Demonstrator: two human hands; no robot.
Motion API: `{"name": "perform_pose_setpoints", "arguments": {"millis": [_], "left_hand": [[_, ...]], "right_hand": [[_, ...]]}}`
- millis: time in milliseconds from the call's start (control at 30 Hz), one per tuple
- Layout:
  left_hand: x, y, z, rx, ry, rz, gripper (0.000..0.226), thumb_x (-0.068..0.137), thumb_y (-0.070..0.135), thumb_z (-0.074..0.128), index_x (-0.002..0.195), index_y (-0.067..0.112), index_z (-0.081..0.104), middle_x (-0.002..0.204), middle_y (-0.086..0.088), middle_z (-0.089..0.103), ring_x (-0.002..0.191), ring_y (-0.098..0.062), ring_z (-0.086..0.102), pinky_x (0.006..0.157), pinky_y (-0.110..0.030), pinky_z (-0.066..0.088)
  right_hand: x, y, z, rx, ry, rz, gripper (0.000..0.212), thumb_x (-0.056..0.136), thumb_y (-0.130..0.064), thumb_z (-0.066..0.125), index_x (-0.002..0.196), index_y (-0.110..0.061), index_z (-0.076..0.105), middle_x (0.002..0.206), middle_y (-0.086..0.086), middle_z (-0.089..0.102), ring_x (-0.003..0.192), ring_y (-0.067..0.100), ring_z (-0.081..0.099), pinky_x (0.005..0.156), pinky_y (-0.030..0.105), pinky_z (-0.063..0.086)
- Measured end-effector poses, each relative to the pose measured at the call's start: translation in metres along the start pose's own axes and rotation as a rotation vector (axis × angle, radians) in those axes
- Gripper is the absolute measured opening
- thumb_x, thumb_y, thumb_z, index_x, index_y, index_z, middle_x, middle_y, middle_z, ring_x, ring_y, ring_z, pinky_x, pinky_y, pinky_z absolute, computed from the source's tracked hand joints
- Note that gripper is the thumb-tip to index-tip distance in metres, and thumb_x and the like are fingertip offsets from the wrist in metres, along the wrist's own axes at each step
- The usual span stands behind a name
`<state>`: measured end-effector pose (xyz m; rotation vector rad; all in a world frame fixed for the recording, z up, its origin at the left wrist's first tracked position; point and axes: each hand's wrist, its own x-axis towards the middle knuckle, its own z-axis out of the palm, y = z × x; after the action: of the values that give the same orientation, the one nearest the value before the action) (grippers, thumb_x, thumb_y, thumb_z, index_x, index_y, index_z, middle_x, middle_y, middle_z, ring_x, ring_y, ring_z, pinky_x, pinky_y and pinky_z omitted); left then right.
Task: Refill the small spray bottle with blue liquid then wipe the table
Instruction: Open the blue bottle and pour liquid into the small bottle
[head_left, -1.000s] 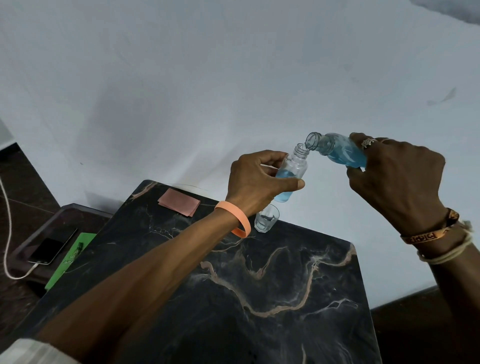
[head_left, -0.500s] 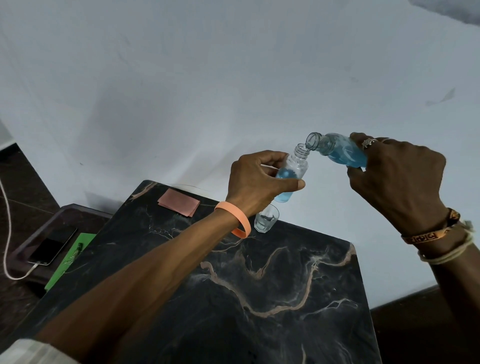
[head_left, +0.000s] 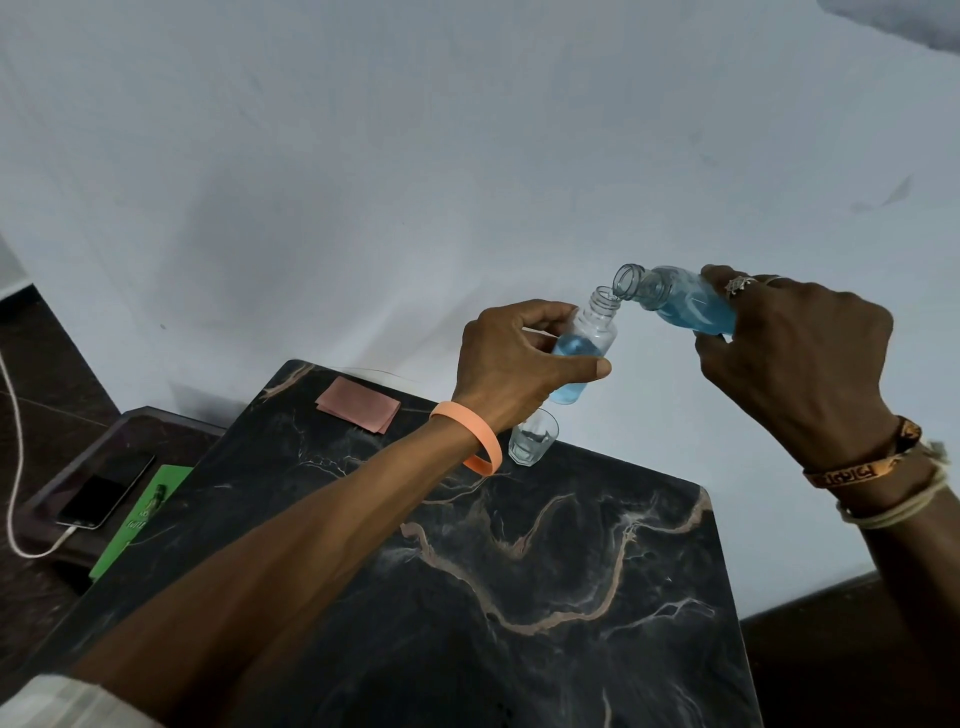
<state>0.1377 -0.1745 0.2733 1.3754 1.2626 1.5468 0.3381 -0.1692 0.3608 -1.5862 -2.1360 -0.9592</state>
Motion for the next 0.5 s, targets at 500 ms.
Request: {"name": "perform_pose_setpoints", "arguments": {"millis": [500], "left_hand": [[0.0, -0.0024, 0.0003, 0.004, 0.001, 0.0, 0.05, 0.057, 0.028, 0.094, 0.103, 0.021, 0.075, 0.092, 0.01, 0.076, 0.077, -0.005, 0.072, 0.073, -0.028, 0.061]], "right_hand": [[-0.0007, -0.0015, -0.0027, 0.007, -0.015, -0.004, 0.045, 0.078, -0.014, 0.072, 0.123, -0.011, 0.068, 0.088, 0.02, 0.072, 0.067, 0.043, 0.063, 0.059, 0.029, 0.024]]}}
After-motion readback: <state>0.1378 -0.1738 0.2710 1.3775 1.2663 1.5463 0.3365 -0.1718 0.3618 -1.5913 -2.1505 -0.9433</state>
